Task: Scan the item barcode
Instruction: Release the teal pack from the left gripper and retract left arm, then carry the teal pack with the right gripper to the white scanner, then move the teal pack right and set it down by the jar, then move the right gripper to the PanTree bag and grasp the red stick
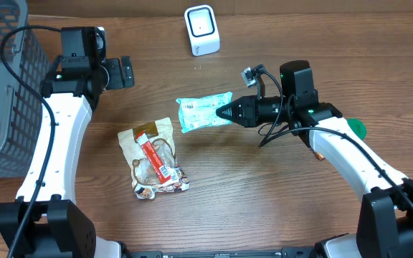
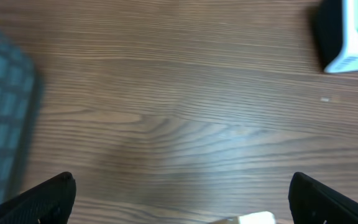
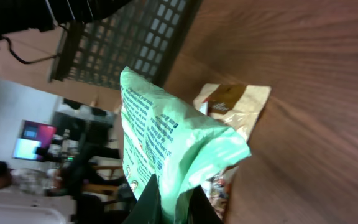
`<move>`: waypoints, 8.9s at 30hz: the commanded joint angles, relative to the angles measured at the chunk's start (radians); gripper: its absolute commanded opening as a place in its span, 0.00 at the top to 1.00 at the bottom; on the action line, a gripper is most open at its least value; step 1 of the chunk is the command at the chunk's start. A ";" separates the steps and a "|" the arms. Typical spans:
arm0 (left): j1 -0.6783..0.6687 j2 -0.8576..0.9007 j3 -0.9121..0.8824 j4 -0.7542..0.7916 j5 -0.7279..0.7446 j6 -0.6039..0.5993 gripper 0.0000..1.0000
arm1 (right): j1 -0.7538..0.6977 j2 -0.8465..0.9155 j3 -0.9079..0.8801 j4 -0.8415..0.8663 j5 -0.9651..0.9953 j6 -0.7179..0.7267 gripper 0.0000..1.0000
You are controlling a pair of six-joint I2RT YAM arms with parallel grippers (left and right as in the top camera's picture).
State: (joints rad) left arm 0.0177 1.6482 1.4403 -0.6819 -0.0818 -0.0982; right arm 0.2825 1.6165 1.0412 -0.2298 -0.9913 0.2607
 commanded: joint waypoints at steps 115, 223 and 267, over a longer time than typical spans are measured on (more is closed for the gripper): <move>0.002 -0.001 0.002 0.000 -0.085 -0.007 0.00 | 0.045 0.018 0.167 -0.813 1.238 -0.807 0.14; 0.002 -0.001 0.002 0.000 -0.085 -0.007 0.00 | 0.795 0.417 0.274 -0.002 1.207 0.045 0.61; 0.002 -0.001 0.002 0.000 -0.085 -0.007 0.01 | 0.716 0.426 0.274 -0.008 0.930 0.087 0.69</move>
State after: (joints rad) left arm 0.0177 1.6482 1.4403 -0.6838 -0.1547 -0.0982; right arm 1.0275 2.0304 1.2995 -0.2371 0.0601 0.3408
